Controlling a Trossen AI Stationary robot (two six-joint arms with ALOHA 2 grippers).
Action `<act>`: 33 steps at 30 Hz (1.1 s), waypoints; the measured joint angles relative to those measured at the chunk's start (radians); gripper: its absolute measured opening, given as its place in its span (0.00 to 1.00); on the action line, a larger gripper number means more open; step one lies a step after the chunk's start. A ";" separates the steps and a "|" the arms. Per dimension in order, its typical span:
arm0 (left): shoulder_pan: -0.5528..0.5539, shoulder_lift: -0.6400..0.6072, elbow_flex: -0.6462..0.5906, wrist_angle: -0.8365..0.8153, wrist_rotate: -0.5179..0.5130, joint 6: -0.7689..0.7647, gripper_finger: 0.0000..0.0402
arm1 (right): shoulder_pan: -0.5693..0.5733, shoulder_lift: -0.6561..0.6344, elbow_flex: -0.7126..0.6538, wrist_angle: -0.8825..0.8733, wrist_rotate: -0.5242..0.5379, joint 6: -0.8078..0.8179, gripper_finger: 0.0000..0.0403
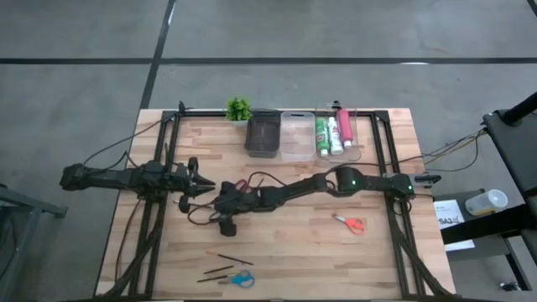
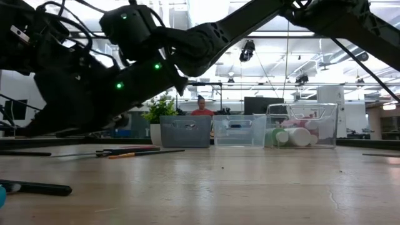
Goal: Pick & Place Paint Supplies
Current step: Put the top silver paint brush into the white transparent bin
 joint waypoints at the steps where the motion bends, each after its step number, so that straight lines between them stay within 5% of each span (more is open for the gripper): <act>1: 0.000 0.000 0.000 0.000 0.000 0.000 0.19 | 0.000 -0.012 -0.019 0.017 -0.001 -0.001 0.71; 6: 0.000 0.001 0.000 0.000 0.000 0.000 0.19 | 0.000 -0.105 -0.215 0.202 -0.005 -0.003 0.71; 23: 0.000 0.008 0.000 0.000 0.000 0.000 0.19 | -0.001 -0.562 -1.216 1.075 0.069 -0.016 0.71; 33: 0.000 0.021 0.000 0.000 0.000 0.000 0.19 | -0.003 -0.873 -1.550 1.097 0.117 -0.097 0.71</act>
